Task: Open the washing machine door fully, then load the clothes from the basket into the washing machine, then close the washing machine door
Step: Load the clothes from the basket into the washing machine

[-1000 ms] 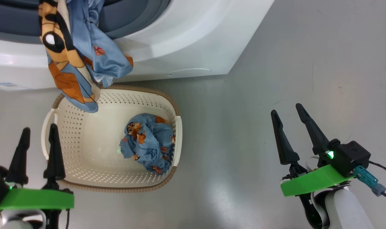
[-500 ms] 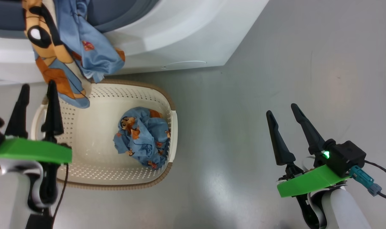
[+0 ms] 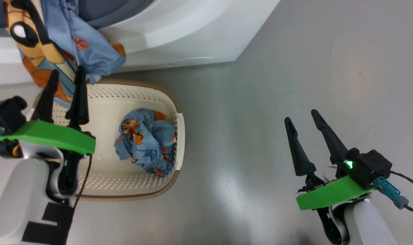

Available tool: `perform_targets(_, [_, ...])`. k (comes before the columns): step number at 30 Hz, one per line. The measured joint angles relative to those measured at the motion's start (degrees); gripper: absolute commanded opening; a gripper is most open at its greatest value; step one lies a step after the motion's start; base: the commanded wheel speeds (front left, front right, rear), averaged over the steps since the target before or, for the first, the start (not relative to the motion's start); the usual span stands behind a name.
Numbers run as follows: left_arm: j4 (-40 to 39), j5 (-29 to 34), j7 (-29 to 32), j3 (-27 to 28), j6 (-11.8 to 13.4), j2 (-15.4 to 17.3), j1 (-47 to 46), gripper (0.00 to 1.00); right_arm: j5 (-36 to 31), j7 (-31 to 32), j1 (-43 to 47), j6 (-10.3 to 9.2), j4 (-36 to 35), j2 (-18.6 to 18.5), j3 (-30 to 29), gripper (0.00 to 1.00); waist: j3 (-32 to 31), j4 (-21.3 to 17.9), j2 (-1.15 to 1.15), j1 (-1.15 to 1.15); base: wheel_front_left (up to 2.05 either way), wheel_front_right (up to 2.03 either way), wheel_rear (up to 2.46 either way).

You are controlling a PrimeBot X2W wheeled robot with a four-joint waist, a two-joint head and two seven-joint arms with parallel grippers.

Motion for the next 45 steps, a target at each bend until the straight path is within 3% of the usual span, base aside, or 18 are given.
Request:
perform_targets(17, [11.24,-2.2,-2.21,1.26,-0.75,-0.62,-9.17,1.0,-0.07,0.0,-1.13,0.01,-1.05,0.0,-0.26,1.0,4.9,-0.37,0.0,0.0,0.0,0.0,0.0])
perform_targets(26, [11.31,-8.82,-2.32,-3.66,-1.43,-0.51,-13.64,1.0,-0.15,-0.01,-1.22,0.01,-1.6,0.0,-0.23,1.0,6.76,-0.32,0.0,0.0,0.0,0.0,0.0])
perform_targets(27, [11.32,-9.31,-2.47,-4.12,-1.43,0.1,-14.03,0.96,-0.15,0.0,-1.22,0.01,-1.6,0.0,-0.23,1.0,6.8,-0.34,0.0,0.0,0.0,0.0,0.0])
perform_targets(29, [11.39,-9.65,-2.72,-4.43,-1.43,1.26,-14.63,0.28,-0.15,-0.01,-1.22,0.01,-1.56,0.0,-0.15,1.0,6.69,-0.4,0.0,0.0,0.0,0.0,0.0])
perform_targets(30, [11.36,-9.9,-2.75,-4.7,-1.43,1.72,-14.64,0.0,-0.14,-0.01,-1.22,0.01,-1.54,0.0,-0.11,1.0,6.58,-0.42,0.0,0.0,0.0,0.0,0.0])
perform_targets(40, [8.91,-10.23,-3.26,-8.09,-1.42,3.56,-12.61,0.0,-0.14,0.0,-1.22,0.01,-0.88,0.0,-0.45,1.0,4.01,0.19,0.0,0.0,0.0,0.0,0.0])
perform_targets(45, [5.65,-5.08,-3.66,-7.4,-1.31,5.89,-11.14,0.0,-0.02,0.0,-1.2,0.01,-0.23,-0.01,-0.24,1.0,1.66,0.86,0.0,0.0,0.0,0.0,0.0])
